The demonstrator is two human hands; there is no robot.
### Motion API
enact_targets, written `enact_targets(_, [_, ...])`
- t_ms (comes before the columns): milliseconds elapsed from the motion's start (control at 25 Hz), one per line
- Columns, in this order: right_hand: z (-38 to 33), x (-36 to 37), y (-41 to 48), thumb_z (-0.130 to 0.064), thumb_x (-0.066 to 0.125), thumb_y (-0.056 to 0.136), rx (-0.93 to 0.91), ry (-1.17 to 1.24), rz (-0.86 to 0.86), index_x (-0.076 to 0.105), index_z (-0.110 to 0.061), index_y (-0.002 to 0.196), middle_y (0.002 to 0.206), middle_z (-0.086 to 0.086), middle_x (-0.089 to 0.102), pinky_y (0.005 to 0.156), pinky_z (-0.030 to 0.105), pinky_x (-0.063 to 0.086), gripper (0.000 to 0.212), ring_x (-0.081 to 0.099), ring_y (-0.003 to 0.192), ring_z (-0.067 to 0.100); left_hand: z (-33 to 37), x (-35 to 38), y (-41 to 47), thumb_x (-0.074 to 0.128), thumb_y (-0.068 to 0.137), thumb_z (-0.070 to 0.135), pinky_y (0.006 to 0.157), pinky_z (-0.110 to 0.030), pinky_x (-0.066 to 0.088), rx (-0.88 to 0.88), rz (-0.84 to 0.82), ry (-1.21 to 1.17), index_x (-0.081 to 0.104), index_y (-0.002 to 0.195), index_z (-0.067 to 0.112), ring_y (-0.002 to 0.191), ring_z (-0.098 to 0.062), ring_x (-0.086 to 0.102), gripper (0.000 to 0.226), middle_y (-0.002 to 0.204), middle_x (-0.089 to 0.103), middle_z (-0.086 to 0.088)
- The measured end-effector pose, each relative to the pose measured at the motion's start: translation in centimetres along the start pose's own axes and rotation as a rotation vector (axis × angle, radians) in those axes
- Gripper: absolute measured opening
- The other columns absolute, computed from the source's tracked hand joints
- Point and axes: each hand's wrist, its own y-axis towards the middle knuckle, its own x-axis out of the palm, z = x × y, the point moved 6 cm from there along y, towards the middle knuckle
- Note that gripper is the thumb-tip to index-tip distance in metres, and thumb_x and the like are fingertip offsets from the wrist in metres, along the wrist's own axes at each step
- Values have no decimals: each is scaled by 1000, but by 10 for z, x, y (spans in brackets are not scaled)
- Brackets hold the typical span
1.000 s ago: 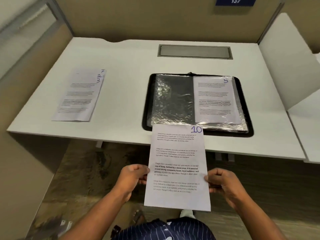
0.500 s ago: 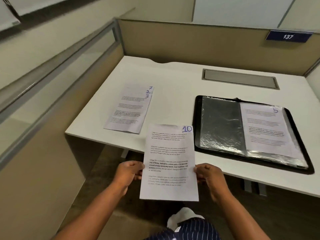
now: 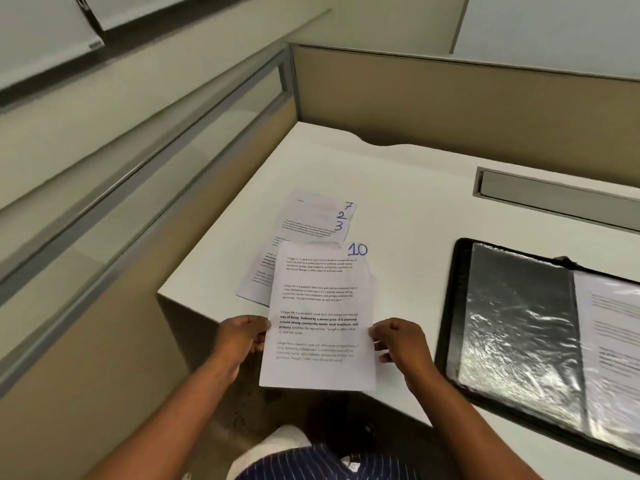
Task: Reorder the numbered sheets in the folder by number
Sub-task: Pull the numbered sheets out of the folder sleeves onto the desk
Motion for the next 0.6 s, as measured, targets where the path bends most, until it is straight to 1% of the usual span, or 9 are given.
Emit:
enact_targets(160, [-12,31,35,-8,71,87,19,-61,12,74,-4,79,75,7,74,53,30,51,9,65,60,14,17,-15,40,68,92,6,62,-35,56,-36,55,44,71,91,0,71,-27,70,7,84,78,-14])
enact_targets(240, [-19,47,53,-9,72,85,26,-87,28,74,-6,75,73,8,75,55,30,49,11,64,57,13,28,-22,65,69,92,6,61,-33,56,-45,63,72,73,90,1,72,-26,72,6,84,78,-13])
enact_targets(280, [-21,56,61,-10,72,84,27,-106,40,74,-7,72,71,7,75,57,30,49,13,63,57,13,33,-26,80,69,92,7,63,-33,56,-47,62,106,73,89,2,73,-27,72,7,83,78,-12])
enact_targets(400, [-21,79,77,-16,73,81,70,-161,91,72,-10,67,69,4,74,63,33,49,16,64,60,16,46,-36,123,70,91,10,70,-35,58,-45,17,231,75,89,5,76,-29,73,7,84,77,-12])
enact_targets(600, [-19,106,86,-23,73,81,142,-217,178,72,-12,68,70,0,74,69,36,56,17,71,71,24,63,-47,172,72,90,10,62,-30,54,-18,-47,371,76,90,6,69,-25,70,5,81,76,-11])
